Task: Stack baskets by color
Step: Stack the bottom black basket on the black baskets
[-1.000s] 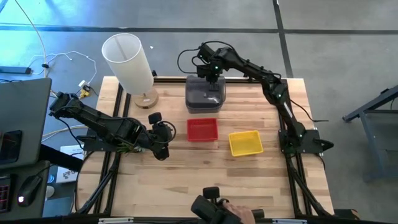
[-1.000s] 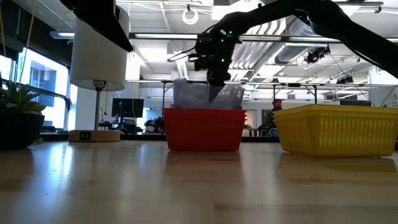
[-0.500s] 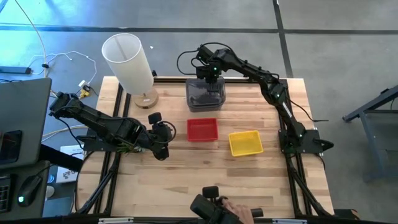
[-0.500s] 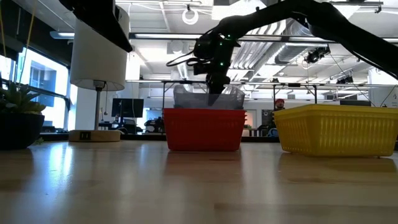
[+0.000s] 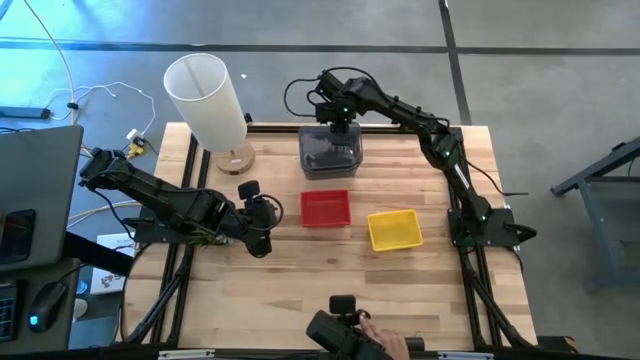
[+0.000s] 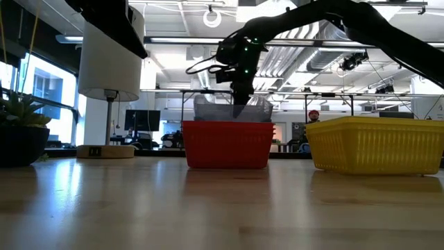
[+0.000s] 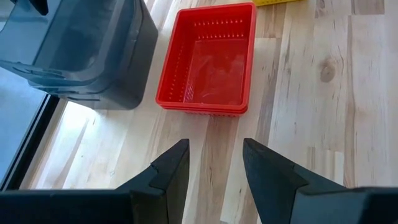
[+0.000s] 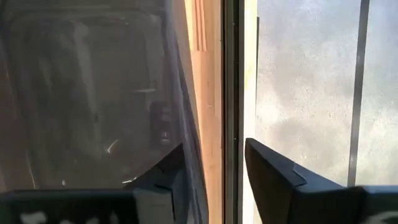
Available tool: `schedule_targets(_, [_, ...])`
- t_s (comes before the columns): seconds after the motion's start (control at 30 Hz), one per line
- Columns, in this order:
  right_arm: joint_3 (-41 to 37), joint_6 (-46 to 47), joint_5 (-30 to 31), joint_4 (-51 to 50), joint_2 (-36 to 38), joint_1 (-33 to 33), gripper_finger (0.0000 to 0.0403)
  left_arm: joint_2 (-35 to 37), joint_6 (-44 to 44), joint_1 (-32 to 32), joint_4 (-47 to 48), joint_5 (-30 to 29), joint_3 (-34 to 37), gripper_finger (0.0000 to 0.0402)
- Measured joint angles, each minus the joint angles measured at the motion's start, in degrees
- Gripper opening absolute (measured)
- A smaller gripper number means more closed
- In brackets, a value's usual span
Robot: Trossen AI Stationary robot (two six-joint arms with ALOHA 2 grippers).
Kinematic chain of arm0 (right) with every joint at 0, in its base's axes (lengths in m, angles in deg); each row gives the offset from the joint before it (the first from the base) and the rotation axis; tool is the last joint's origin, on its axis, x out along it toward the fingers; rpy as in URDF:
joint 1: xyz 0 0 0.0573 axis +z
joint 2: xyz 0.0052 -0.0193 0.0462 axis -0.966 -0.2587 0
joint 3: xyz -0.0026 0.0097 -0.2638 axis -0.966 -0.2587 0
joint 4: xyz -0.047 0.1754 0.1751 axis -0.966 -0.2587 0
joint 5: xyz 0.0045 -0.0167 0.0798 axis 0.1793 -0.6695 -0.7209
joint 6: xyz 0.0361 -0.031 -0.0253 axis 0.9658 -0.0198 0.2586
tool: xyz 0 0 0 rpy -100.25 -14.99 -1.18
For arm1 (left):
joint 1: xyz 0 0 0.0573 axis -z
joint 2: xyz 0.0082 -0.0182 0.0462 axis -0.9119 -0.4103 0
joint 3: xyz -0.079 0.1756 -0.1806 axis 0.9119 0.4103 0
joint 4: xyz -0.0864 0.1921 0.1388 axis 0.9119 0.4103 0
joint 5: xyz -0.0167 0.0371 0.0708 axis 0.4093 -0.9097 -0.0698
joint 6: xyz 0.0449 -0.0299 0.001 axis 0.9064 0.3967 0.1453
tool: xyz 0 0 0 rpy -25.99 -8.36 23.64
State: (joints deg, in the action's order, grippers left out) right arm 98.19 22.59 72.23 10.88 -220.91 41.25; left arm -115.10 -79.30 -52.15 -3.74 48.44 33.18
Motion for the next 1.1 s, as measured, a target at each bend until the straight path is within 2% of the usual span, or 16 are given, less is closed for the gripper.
schedule_targets(0.1, [-0.02,-0.02,0.16,-0.33,-0.09,0.00,0.0098,0.00,0.00,0.00,0.00,-0.01,0.00,0.0135])
schedule_targets(0.23, [-0.02,-0.12,-1.44,-0.44,-0.11,-0.07,0.0025,0.00,0.00,0.01,0.00,-0.01,0.00,0.0135])
schedule_targets(0.3, [-0.02,-0.30,-1.60,-0.50,-0.13,-0.20,0.0007,0.00,0.00,0.00,0.00,0.00,0.00,0.0135])
schedule_targets(0.4, [-0.02,-0.19,-2.82,-0.73,-0.16,-0.65,0.0013,0.00,0.00,0.01,0.03,0.00,0.00,0.0135])
schedule_targets(0.57, [0.00,-0.02,-8.53,-2.30,-0.20,-2.39,0.0003,0.00,0.00,0.00,0.42,-0.01,0.00,0.0135])
schedule_targets(0.83, [-0.02,0.57,-11.66,-5.67,-0.22,-4.18,0.0001,0.00,0.00,0.00,0.42,-0.01,0.00,0.0135])
schedule_targets(1.1, [-0.35,0.57,-10.24,-4.78,-0.26,-3.68,0.0001,0.00,0.00,0.02,0.42,0.01,0.00,0.0135])
